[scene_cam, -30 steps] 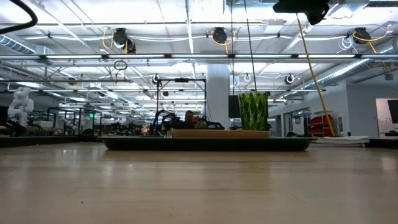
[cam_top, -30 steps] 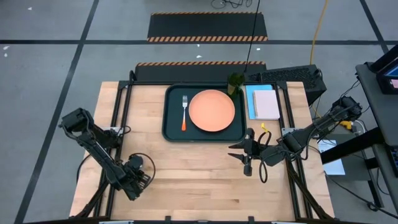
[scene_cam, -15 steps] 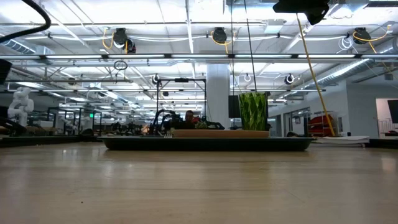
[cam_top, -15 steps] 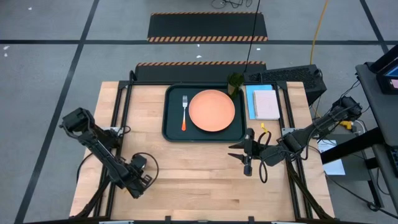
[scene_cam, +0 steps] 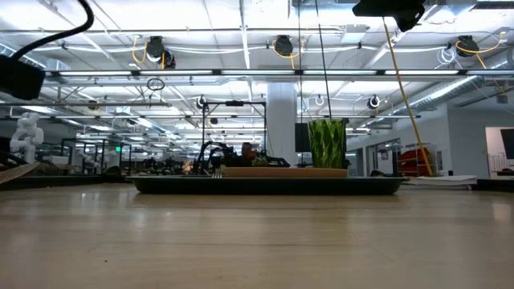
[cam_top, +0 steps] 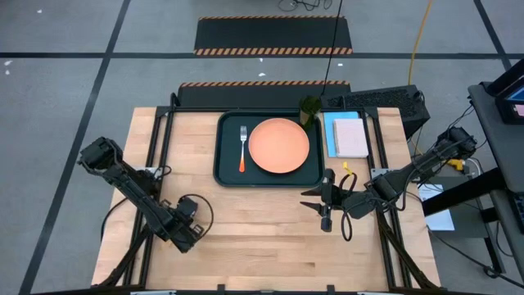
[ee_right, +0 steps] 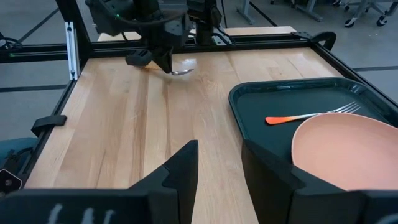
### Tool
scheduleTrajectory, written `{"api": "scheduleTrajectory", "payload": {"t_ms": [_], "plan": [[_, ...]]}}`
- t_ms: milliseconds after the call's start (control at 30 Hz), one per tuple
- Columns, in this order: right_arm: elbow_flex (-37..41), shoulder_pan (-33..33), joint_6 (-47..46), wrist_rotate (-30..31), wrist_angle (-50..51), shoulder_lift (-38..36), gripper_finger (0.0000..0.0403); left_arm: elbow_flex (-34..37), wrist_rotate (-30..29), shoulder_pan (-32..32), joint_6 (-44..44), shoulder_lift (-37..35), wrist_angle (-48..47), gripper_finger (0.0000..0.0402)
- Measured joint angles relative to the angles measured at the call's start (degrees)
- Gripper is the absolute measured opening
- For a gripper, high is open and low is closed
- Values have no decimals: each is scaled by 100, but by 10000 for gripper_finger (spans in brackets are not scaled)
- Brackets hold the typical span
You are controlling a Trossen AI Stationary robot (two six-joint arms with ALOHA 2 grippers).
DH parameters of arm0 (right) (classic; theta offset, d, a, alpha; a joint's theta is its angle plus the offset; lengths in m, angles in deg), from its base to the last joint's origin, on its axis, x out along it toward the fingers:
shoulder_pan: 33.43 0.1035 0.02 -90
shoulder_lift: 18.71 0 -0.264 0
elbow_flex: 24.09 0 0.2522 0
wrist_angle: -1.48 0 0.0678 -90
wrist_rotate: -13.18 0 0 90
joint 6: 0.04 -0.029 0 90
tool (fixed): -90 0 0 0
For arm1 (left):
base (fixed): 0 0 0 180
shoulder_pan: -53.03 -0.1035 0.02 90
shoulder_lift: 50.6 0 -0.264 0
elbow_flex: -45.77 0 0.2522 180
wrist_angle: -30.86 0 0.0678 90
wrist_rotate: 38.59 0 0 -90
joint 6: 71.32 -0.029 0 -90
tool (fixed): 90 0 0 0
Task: Pick and place plate/cup/fork/spoon on tray
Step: Put the orange spoon on the black serving tray to the left of the orange fork
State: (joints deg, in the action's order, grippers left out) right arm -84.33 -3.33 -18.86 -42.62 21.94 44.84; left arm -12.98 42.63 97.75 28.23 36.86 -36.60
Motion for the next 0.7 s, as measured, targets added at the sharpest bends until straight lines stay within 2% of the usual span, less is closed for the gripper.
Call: {"api": "scheduleTrajectory", "payload": {"t_ms": [400, 700], "plan": [[0, 0, 19, 0, 0, 0, 118, -12, -1190, -683, -688, -585, 26, 20], [0, 0, 21, -2, 0, 0, 118, -17, -1394, -1612, -1511, -608, 290, 24]]}}
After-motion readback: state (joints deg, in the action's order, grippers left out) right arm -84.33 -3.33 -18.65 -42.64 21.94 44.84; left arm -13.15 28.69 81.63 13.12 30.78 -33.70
